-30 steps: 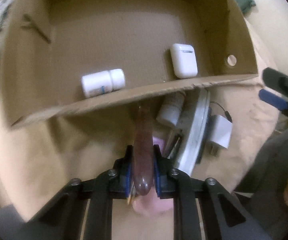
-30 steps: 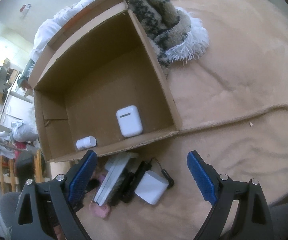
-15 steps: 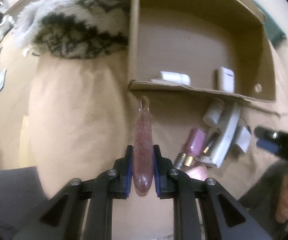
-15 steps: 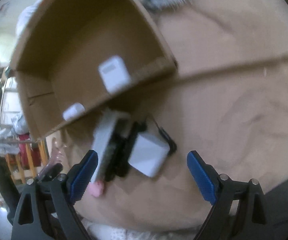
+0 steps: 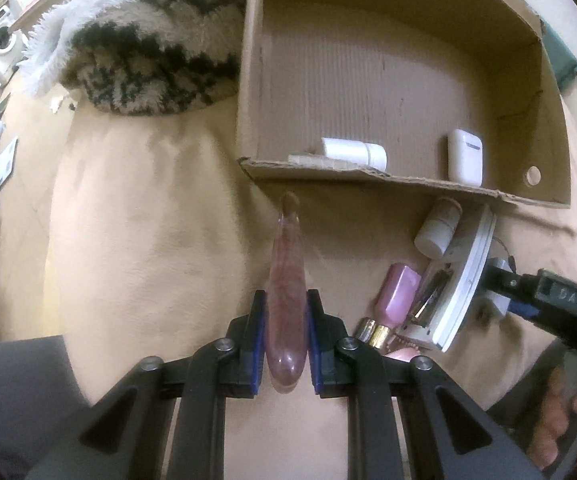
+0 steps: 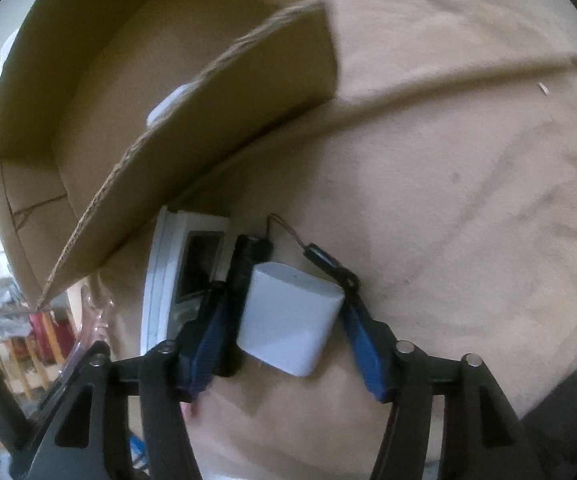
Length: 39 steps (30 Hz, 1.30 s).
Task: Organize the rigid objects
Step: 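Grasp the white charger plug with the right tool while the left tool holds the comb, then place the comb and charger plug into the box and open both tools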
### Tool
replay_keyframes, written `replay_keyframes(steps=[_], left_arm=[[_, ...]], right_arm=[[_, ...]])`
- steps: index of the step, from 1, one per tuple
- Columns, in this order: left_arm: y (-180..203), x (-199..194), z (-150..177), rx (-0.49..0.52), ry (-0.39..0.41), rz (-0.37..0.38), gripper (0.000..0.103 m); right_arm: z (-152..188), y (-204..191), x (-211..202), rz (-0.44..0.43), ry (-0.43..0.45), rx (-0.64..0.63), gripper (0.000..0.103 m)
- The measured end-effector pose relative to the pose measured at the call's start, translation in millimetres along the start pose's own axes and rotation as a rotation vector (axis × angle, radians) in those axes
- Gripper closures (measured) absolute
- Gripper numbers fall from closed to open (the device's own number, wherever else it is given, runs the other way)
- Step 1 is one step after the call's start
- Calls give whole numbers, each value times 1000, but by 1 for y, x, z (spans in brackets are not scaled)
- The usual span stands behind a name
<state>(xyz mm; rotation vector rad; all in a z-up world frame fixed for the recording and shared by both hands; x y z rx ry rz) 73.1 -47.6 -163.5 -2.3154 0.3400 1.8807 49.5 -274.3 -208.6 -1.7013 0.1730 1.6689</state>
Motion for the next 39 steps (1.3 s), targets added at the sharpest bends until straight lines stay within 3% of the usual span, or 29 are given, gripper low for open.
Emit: replay_keyframes(steps=[1, 3, 7, 13, 20, 25, 31, 39], left_arm=[[1, 1, -1, 0, 0, -2, 87], [2, 2, -2, -4, -2, 5, 87], [0, 1, -1, -8, 6, 18, 87], [-10, -14, 4, -44, 37, 43, 87], [-21, -46, 16, -107, 122, 87, 87], [-22, -87, 20, -103, 223, 70, 87], [-15, -127, 2, -79, 325, 68, 87], [-3, -141, -39, -5, 375, 45, 87]], right_arm=[[1, -3, 1, 13, 12, -27, 41], [4, -7, -3, 19, 37, -65, 56], [12, -2, -12, -1, 35, -57, 56], [47, -5, -33, -98, 12, -83, 56], [56, -28, -75, -229, 73, -172, 56], [49, -41, -103, -365, 69, -196, 56], [32, -64, -128, -403, 96, -234, 56], [8, -82, -124, -402, 91, -260, 56]])
Point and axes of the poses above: each gripper's, at about its wrist camera, not at the fingertips, and x roughly the way its jaws point, y to its right, z to its underside, the point moved 4 cm from there along x, roughly the way its jaws point, and after that the axes turned 12 degrees about x, right-handed, at the moved point
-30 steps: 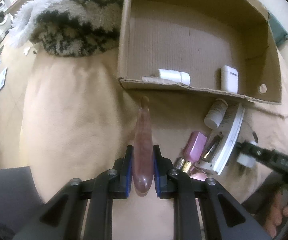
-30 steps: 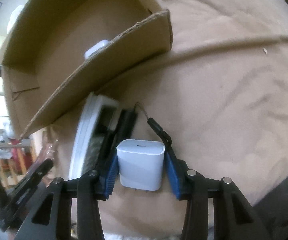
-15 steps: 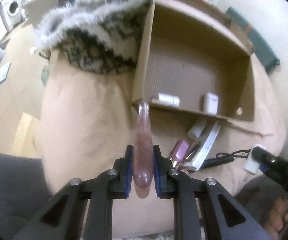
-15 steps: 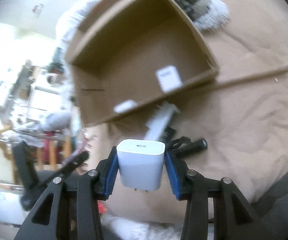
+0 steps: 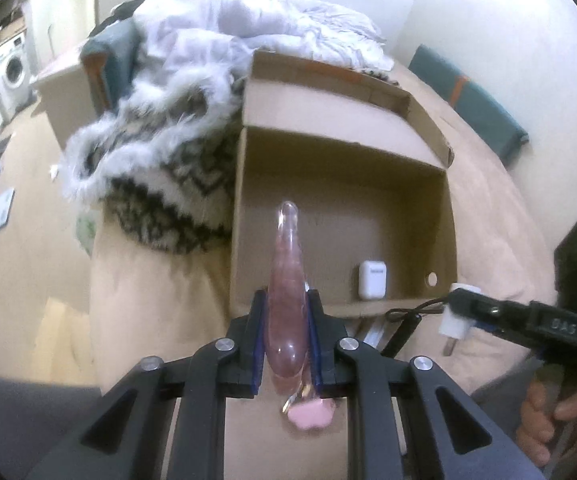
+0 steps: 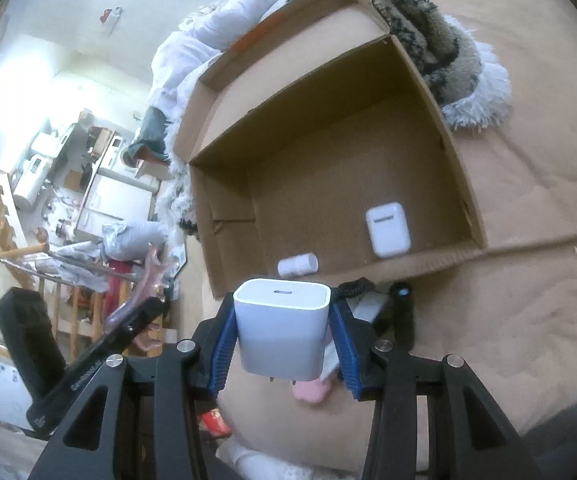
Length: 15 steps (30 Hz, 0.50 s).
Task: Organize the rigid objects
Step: 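Place the comb and charger plug into the box and open both tools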
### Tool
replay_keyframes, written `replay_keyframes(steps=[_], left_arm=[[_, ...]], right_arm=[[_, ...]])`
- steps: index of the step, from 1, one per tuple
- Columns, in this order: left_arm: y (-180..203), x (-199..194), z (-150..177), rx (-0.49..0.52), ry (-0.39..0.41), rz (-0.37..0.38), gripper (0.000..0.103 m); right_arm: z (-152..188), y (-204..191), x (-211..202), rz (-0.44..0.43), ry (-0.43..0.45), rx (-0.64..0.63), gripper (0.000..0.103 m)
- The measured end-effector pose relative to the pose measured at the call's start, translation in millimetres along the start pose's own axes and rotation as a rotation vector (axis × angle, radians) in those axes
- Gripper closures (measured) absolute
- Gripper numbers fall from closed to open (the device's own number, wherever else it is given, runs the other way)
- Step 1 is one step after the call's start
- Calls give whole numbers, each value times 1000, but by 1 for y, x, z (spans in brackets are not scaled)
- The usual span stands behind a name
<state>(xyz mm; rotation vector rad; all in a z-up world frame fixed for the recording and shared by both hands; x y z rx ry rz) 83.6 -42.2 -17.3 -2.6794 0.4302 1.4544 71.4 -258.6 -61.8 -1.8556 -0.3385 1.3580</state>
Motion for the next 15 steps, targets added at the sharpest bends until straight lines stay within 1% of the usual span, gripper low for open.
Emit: replay_keyframes(steps=[4, 8, 13, 15], left_arm=[[10, 21, -11, 36, -23, 11, 87], [20, 43, -15, 71, -55, 19, 87], [33, 68, -23, 120, -80, 17, 87], [37, 77, -27, 136, -86, 15, 87]], right_arm=[[-14, 15, 21, -22, -24, 72, 56], [-27, 31, 43, -33, -41, 145, 56], [-41, 45, 63, -51, -50, 243, 56], [-46, 47, 68, -57, -47, 265, 56]])
Point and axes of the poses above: each gripper's, at about its wrist camera, not at the fingertips, and x roughly the way its jaws point, y to its right, z to its underside, the point moved 4 cm from there along x, roughly the way its jaws point, and after that the axes turned 12 degrees about x, right-handed, at the moved point
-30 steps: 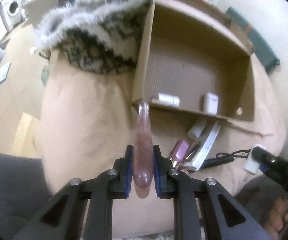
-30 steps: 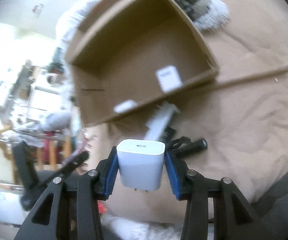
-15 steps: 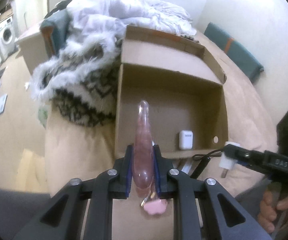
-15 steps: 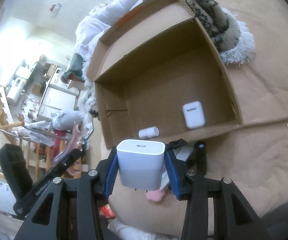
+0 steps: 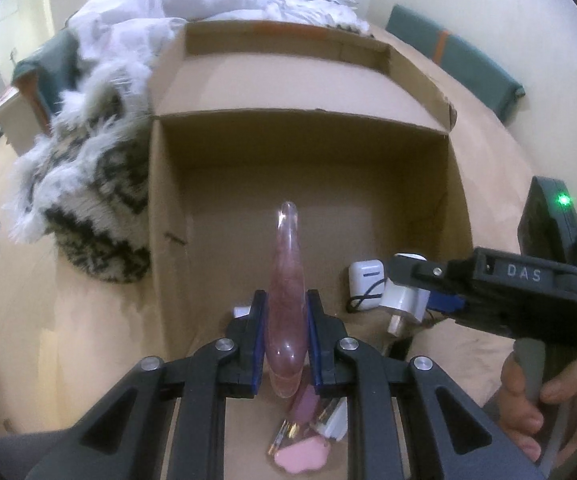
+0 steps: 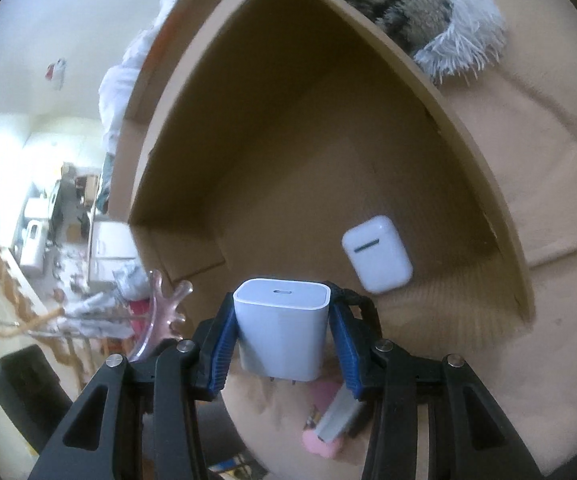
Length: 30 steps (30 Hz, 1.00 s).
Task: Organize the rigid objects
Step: 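Place the comb and charger plug into the box and open both tools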
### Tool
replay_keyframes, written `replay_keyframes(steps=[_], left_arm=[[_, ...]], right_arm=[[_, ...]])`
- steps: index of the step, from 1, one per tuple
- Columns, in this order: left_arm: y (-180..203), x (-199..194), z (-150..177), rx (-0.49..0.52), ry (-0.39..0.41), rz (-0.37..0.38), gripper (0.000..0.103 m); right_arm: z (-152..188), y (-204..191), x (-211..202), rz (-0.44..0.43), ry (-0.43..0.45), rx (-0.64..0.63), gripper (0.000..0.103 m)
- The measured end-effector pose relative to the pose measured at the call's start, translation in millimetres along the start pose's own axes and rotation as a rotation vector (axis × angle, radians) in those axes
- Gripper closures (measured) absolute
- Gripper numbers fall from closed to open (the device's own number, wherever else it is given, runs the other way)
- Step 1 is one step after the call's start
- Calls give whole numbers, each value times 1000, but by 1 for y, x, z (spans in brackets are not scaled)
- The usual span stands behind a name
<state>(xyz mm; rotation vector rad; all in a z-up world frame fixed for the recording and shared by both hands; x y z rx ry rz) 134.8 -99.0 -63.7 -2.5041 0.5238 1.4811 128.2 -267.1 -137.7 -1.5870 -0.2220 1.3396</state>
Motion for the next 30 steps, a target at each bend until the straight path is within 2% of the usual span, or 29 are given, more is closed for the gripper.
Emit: replay_keyframes(steps=[11, 12, 14, 16, 21, 24, 25, 29, 30], left_arm=[[4, 45, -8, 10, -28, 1, 87], [3, 47, -7, 6, -31, 4, 87], [3, 52, -6, -8, -37, 25, 87], [2, 56, -3, -10, -42, 19, 87], [-4, 67, 1, -30, -86, 16, 86], [-4, 67, 1, -27, -81, 1, 86], [-4, 66, 1, -22, -80, -11, 84], [-3, 59, 2, -23, -59, -29, 44], [-3, 56, 1, -21, -51, -45, 41]], right_arm=[[-13, -6, 10, 32, 58, -27, 53], [-14, -9, 8, 39, 80, -46, 51], [-16, -13, 6, 53, 117, -61, 34], [-17, -13, 4, 48, 128, -58, 30], [-19, -9, 3, 32, 114, -34, 30], [-18, -9, 5, 37, 106, -29, 30], [-17, -9, 6, 38, 102, -30, 30], [-13, -15, 7, 45, 93, -62, 29], [-12, -17, 7, 48, 93, -73, 29]])
Point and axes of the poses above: each gripper's, at about its wrist camera, not at the fingertips, and x roughly the way its jaws point, y to its right, z to its underside, the point moved 4 cm from there along x, roughly the way its jaws point, and after that the axes turned 12 degrees about x, right-handed, at the moved point
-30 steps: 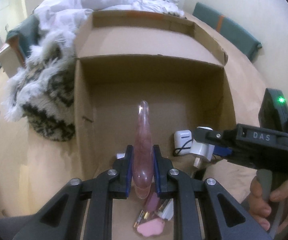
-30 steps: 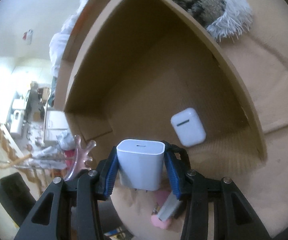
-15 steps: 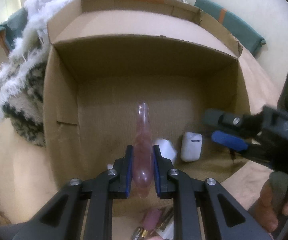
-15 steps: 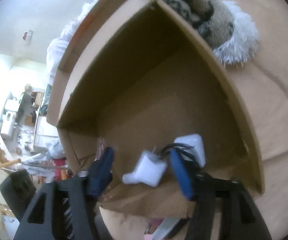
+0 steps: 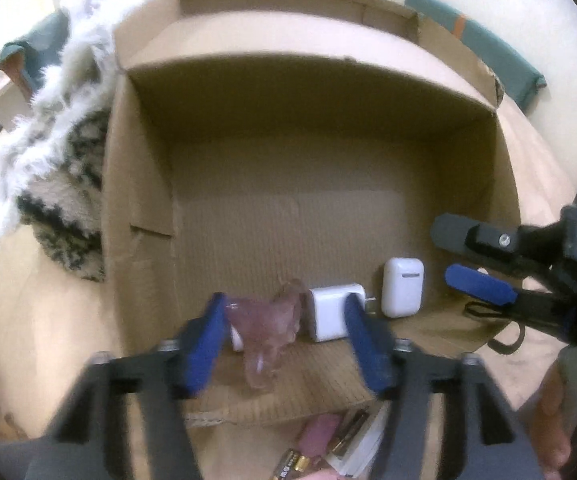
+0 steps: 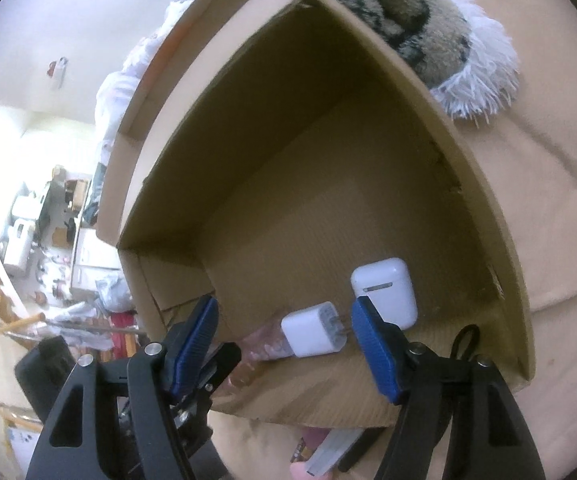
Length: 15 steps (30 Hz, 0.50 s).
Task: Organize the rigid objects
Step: 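Place the comb and charger plug into the box and open both tools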
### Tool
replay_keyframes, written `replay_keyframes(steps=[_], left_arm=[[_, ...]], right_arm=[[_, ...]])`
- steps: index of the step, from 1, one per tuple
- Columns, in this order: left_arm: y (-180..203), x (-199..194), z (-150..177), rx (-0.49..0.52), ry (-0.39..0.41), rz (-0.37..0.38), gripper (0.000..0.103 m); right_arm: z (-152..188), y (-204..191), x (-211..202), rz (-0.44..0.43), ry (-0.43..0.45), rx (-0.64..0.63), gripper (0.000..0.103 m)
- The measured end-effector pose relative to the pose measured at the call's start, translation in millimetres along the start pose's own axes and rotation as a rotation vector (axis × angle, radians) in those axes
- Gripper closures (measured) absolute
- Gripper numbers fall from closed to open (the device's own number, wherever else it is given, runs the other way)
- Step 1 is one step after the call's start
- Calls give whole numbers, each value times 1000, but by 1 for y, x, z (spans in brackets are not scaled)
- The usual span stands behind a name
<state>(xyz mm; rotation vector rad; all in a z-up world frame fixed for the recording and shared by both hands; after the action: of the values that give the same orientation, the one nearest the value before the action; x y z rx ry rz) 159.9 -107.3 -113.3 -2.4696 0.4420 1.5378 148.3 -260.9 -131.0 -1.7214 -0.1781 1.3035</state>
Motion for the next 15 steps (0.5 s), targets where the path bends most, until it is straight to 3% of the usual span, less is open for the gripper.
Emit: replay_keyframes(steps=[2, 15], left_arm=[[2, -4, 0, 15, 7, -29, 40], [-11, -39, 25, 2, 35, -8, 38]], right_arm=[[1, -2, -1, 2, 0, -18, 29], [8, 7, -16, 22, 17, -31, 29]])
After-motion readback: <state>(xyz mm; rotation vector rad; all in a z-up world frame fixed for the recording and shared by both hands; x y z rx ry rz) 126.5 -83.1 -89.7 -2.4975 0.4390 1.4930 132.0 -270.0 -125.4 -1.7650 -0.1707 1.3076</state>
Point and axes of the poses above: each gripper's, at about its wrist camera, not at the fingertips, and x roughly the way its jaws point, y to its right, z to its underside, the point moved 4 cm from there along x, roughly the way its jaws point, and after that the axes turned 12 degrees about x, right-handed, at the moved point
